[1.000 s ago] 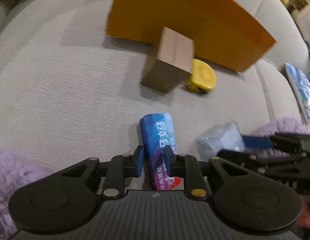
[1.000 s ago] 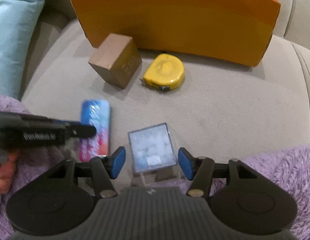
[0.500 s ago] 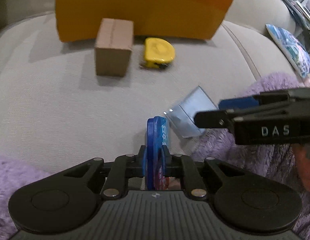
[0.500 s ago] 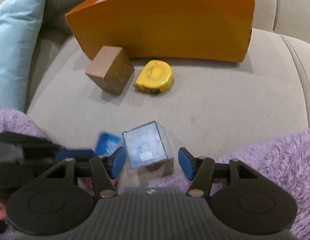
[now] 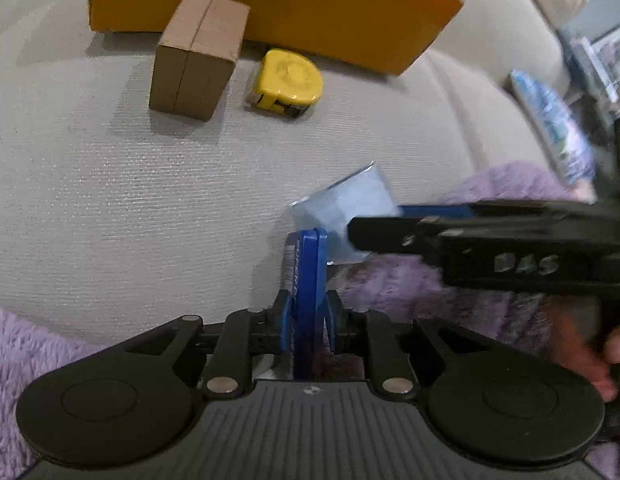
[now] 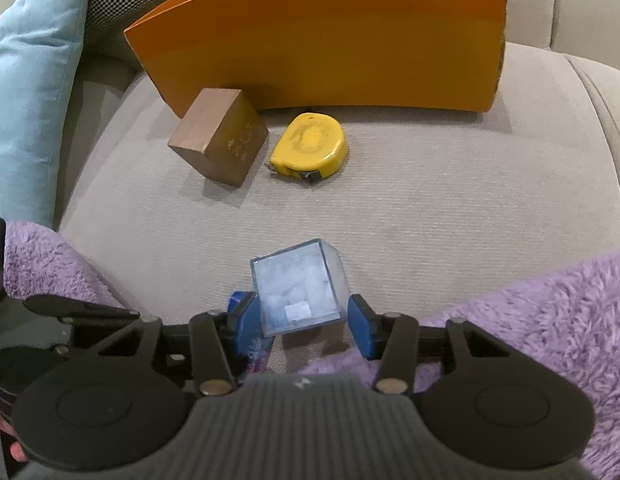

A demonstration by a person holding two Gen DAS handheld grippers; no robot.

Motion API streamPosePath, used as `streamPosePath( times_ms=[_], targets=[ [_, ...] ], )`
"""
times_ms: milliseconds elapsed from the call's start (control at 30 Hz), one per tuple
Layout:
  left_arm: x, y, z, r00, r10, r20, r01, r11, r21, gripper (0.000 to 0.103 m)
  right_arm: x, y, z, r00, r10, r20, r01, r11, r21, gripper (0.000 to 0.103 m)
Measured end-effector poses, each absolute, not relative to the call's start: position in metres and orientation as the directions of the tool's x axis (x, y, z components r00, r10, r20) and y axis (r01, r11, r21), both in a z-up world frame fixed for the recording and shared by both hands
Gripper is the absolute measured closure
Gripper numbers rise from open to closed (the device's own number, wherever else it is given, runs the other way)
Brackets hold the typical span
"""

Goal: Organize rigid objects
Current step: 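Grasp the blue card with the left tool while the right tool grasps the clear cube box, then lift the blue card with the left tool while the right tool lifts the cube box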

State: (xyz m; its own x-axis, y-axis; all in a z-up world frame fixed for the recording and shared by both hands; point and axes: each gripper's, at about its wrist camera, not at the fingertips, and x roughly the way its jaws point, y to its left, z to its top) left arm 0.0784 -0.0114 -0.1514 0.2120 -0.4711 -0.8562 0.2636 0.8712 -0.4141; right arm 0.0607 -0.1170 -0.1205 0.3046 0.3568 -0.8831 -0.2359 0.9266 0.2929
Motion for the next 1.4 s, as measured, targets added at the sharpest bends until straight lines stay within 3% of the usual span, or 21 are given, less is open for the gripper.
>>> streamPosePath(
  times_ms=[133, 433, 533, 833, 967, 1133, 1233, 1300, 1400],
  targets=[
    [0.08, -0.019, -0.156, 0.218, -0.435, -0.874, 0.267, 0.888, -0.375, 0.088, 0.06, -0.119, -0.116, 0.319, 0.35, -0.881, -0.241, 0.929, 0.282, 0.053],
    [0.079, 0.02, -0.139, 0.343, -0.452, -0.823, 0.158, 0.892, -0.424, 0.088, 0.065, -0.114, -0.113, 0.327, 0.343, -0.881, -0.277, 0.926, 0.257, 0.052],
    [0.081, 0.031, -0.138, 0.375, -0.455, -0.808, 0.111, 0.887, -0.448, 0.088, 0.069, -0.119, -0.113, 0.337, 0.341, -0.878, -0.256, 0.93, 0.263, 0.06],
    [0.081, 0.033, -0.136, 0.394, -0.465, -0.793, 0.119, 0.881, -0.458, 0.088, 0.071, -0.119, -0.125, 0.263, 0.376, -0.888, -0.235, 0.918, 0.319, 0.061],
    [0.078, 0.036, -0.135, 0.402, -0.46, -0.792, 0.108, 0.883, -0.458, 0.088, 0.058, -0.095, -0.12, 0.31, 0.311, -0.898, -0.349, 0.916, 0.197, 0.06],
    [0.077, 0.038, -0.134, 0.401, -0.46, -0.792, 0.105, 0.882, -0.459, 0.088, 0.058, -0.096, -0.119, 0.311, 0.311, -0.898, -0.351, 0.916, 0.196, 0.061],
    [0.078, 0.037, -0.135, 0.397, -0.462, -0.793, 0.112, 0.882, -0.458, 0.089, 0.057, -0.094, -0.118, 0.317, 0.299, -0.9, -0.349, 0.919, 0.182, 0.058],
    [0.079, 0.036, -0.136, 0.395, -0.46, -0.795, 0.114, 0.883, -0.455, 0.089, 0.058, -0.089, -0.118, 0.318, 0.297, -0.9, -0.362, 0.916, 0.174, 0.051],
    [0.079, 0.037, -0.137, 0.395, -0.459, -0.796, 0.111, 0.883, -0.455, 0.089, 0.059, -0.08, -0.12, 0.328, 0.273, -0.904, -0.392, 0.91, 0.133, 0.05]
  ],
)
